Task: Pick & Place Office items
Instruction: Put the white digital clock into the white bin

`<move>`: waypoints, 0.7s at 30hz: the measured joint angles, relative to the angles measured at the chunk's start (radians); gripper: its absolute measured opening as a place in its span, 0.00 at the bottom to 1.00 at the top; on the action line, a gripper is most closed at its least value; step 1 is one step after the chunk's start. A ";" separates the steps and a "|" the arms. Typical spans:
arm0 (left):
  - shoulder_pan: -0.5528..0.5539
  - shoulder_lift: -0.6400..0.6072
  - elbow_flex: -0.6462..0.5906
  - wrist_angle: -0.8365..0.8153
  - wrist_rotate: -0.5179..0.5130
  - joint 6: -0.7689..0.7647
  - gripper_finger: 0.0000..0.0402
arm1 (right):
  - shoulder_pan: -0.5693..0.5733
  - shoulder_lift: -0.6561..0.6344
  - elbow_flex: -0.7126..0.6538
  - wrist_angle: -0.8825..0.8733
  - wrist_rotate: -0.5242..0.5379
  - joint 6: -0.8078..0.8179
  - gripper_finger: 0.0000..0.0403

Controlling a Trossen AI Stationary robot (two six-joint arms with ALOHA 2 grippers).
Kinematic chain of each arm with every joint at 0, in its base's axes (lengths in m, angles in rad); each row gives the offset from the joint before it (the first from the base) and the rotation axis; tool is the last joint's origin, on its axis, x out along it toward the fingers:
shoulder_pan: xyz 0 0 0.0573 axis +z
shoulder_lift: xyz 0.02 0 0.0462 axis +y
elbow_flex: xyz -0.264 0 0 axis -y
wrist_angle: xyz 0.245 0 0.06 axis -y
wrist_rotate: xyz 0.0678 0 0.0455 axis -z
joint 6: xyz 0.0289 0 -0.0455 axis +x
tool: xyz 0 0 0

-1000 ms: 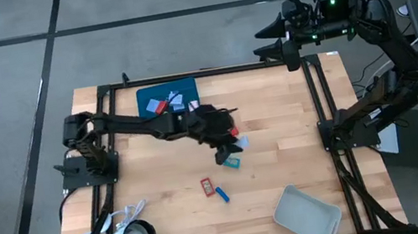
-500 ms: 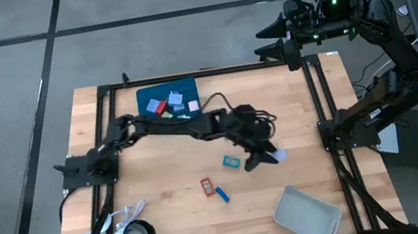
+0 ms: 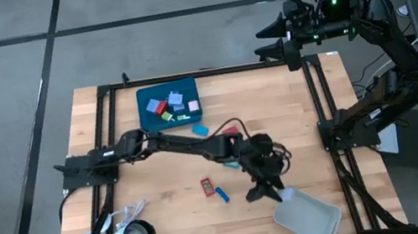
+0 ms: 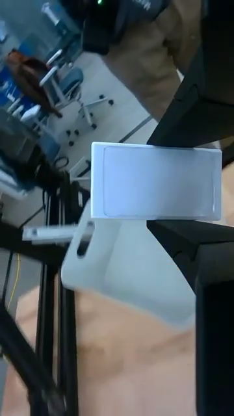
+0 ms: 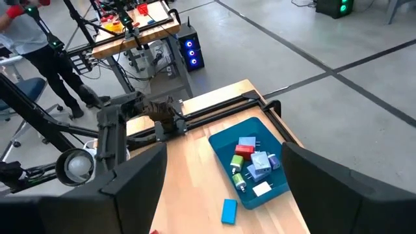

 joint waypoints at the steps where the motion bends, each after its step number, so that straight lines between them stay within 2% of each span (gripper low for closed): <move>1: -0.009 0.000 0.000 0.002 -0.001 0.002 0.37 | 0.000 0.000 0.000 0.000 0.000 0.011 0.75; 7: -0.041 0.011 0.000 0.056 -0.044 -0.024 0.37 | 0.000 0.000 0.000 0.000 0.008 0.066 0.75; 10: -0.041 0.034 0.002 0.134 -0.063 -0.062 0.37 | 0.000 0.000 0.000 0.000 0.008 0.092 0.75; 16: -0.038 0.123 0.001 0.281 -0.073 -0.173 0.37 | 0.000 0.000 0.000 0.008 0.008 0.118 0.75; 21: -0.044 0.180 0.000 0.334 -0.072 -0.219 0.37 | 0.000 0.000 0.000 0.008 0.008 0.129 0.75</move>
